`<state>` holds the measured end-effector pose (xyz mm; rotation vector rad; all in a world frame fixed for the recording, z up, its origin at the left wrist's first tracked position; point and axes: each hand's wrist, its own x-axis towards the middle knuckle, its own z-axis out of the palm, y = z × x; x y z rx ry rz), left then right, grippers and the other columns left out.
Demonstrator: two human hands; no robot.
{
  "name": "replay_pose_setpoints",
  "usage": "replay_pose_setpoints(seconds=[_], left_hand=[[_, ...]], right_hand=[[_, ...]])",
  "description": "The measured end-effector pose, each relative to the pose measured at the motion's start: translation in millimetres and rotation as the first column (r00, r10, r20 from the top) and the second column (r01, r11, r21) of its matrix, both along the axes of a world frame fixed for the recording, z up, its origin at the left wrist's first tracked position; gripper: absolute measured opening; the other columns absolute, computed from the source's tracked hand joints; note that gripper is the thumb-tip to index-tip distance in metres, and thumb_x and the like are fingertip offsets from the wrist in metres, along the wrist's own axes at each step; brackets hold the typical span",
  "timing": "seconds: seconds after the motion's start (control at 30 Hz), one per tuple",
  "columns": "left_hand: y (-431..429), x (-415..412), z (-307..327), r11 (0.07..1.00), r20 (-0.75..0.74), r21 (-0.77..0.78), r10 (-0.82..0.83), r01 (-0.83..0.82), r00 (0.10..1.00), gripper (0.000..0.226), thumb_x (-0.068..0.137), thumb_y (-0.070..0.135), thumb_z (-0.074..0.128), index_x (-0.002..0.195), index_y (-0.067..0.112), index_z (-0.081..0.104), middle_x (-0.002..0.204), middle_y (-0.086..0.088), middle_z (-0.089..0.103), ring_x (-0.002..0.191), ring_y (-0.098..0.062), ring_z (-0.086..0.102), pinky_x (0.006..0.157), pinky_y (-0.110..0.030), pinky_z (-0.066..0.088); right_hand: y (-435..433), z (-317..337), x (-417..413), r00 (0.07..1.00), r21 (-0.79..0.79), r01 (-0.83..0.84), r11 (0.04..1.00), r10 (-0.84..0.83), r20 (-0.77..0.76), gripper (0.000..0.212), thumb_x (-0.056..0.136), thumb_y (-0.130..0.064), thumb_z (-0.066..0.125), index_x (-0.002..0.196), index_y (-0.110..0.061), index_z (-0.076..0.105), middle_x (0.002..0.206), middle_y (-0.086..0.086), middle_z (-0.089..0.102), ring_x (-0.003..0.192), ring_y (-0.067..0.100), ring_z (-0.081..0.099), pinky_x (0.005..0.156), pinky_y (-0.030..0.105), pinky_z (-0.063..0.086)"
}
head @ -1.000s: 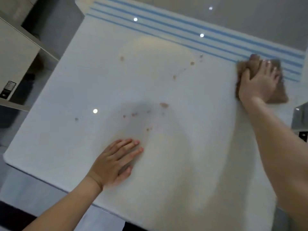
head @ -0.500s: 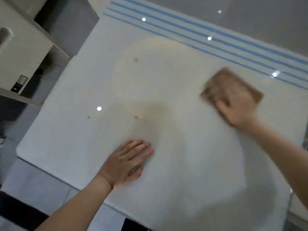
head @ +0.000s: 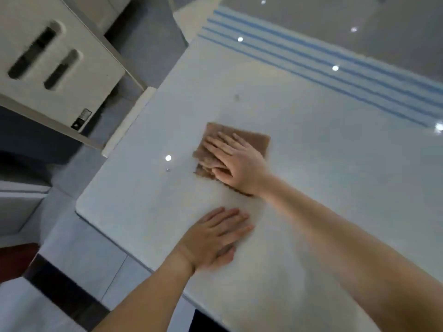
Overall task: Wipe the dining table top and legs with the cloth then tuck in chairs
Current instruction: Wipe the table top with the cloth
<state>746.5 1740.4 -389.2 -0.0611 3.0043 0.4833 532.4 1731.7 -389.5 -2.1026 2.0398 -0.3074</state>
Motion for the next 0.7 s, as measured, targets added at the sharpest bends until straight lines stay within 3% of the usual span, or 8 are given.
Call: replay_pose_setpoints(seconds=[0.1,0.2,0.33,0.37,0.43,0.53,0.63,0.7], left_hand=[[0,0,1,1.000,-0.024,0.022,-0.001,0.002,1.000,0.057,0.082,0.035,0.052,0.138,0.025,0.046,0.146,0.003,0.043,0.136,-0.019,0.039,0.112,-0.037,0.031],[1,0,1,0.998,-0.045,0.060,0.028,-0.025,0.999,0.055,0.082,0.034,0.050,0.137,0.027,0.049,0.145,0.005,0.045,0.136,-0.017,0.040,0.113,-0.035,0.031],[1,1,-3,0.999,-0.089,0.049,0.024,-0.019,0.996,0.055,0.082,0.034,0.052,0.137,0.027,0.048,0.146,0.004,0.045,0.136,-0.017,0.039,0.113,-0.035,0.031],[2,2,-3,0.999,-0.085,0.052,0.019,-0.015,0.996,0.055,0.082,0.034,0.053,0.136,0.027,0.049,0.145,0.004,0.046,0.135,-0.018,0.041,0.112,-0.035,0.032],[1,2,-2,0.999,-0.085,0.049,0.014,-0.010,0.996,0.054,0.081,0.034,0.054,0.134,0.026,0.051,0.142,0.003,0.048,0.132,-0.019,0.044,0.112,-0.034,0.032],[1,0,-1,0.999,-0.142,0.034,0.022,-0.017,0.990,0.050,0.081,0.033,0.056,0.130,0.025,0.050,0.137,0.002,0.048,0.127,-0.021,0.045,0.112,-0.034,0.031],[1,1,1,0.999,-0.122,0.045,0.015,-0.010,0.992,0.051,0.083,0.033,0.054,0.132,0.024,0.050,0.138,0.000,0.051,0.129,-0.022,0.045,0.112,-0.036,0.033],[0,1,0,1.000,-0.102,0.026,0.004,-0.001,0.995,0.052,0.085,0.033,0.050,0.135,0.024,0.050,0.142,0.000,0.049,0.132,-0.021,0.044,0.110,-0.037,0.034]], right_hand=[[38,-2,-96,0.954,-0.030,0.295,0.955,-0.296,-0.048,0.064,0.091,-0.051,0.034,0.149,-0.024,0.031,0.155,0.001,0.035,0.145,0.022,0.025,0.119,0.036,0.014],[57,4,-175,0.637,-0.036,0.768,0.639,-0.769,-0.053,0.069,0.088,-0.048,0.032,0.150,-0.017,0.030,0.156,0.008,0.032,0.146,0.027,0.023,0.120,0.040,0.012],[-24,11,-157,0.269,0.061,0.961,0.268,-0.963,-0.001,0.072,0.089,-0.044,0.033,0.153,-0.011,0.021,0.160,0.008,0.020,0.148,0.032,0.011,0.120,0.046,0.003],[-53,11,-135,0.318,0.070,0.945,0.318,-0.948,0.015,0.072,0.091,-0.044,0.035,0.153,-0.011,0.020,0.160,0.008,0.019,0.148,0.032,0.010,0.120,0.045,0.002],[-105,5,-70,0.600,0.046,0.799,0.600,-0.800,0.020,0.069,0.094,-0.045,0.035,0.152,-0.011,0.021,0.159,0.007,0.022,0.148,0.031,0.011,0.120,0.044,0.004],[-137,3,37,0.940,0.019,0.342,0.939,-0.342,-0.013,0.064,0.095,-0.046,0.035,0.150,-0.014,0.029,0.157,0.004,0.029,0.147,0.029,0.017,0.119,0.043,0.007],[-104,2,65,0.994,0.029,-0.101,0.994,0.102,-0.023,0.061,0.094,-0.047,0.038,0.147,-0.018,0.037,0.155,0.001,0.035,0.146,0.026,0.024,0.119,0.041,0.011],[-74,-2,28,0.983,-0.003,-0.181,0.984,0.181,-0.023,0.061,0.091,-0.048,0.040,0.145,-0.020,0.041,0.152,0.000,0.039,0.143,0.024,0.030,0.118,0.040,0.019]])
